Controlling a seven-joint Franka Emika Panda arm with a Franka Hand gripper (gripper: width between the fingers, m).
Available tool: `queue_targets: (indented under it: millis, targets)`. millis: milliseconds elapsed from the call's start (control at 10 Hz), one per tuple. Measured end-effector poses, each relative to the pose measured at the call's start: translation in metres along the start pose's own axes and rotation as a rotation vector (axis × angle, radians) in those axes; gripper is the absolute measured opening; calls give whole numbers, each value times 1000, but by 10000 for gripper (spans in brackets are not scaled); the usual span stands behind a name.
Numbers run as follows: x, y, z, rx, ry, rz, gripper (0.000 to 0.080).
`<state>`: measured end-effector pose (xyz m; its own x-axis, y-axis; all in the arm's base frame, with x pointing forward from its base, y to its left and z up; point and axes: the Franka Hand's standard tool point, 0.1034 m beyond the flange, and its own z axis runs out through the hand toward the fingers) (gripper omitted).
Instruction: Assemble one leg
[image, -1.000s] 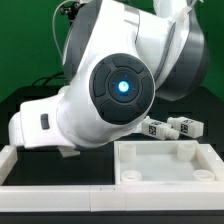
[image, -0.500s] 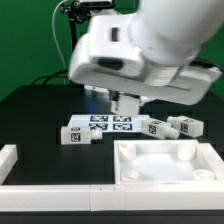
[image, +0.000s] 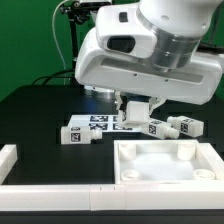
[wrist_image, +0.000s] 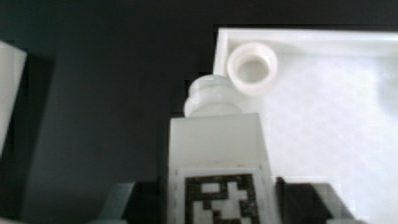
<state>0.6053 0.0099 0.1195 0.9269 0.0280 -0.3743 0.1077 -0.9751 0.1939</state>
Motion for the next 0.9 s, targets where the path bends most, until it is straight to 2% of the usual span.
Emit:
queue_targets:
  millis: [100,200,300,400,500,700,800,900]
  targets:
    - [-6,-19,0,93,33,111,282]
    - [-4,-36,-10,180,68,162,282]
    - [5,-50,-22,206,174,181,282]
    - [1,-64,-29,212,225,198,282]
    - [3,-71,-35,199,310,193,282]
    - [8,-74,-32,218,425,200,282]
    - [14,-79,-35,235,540,201,282]
    - [11,-89,-28,252,648,197,282]
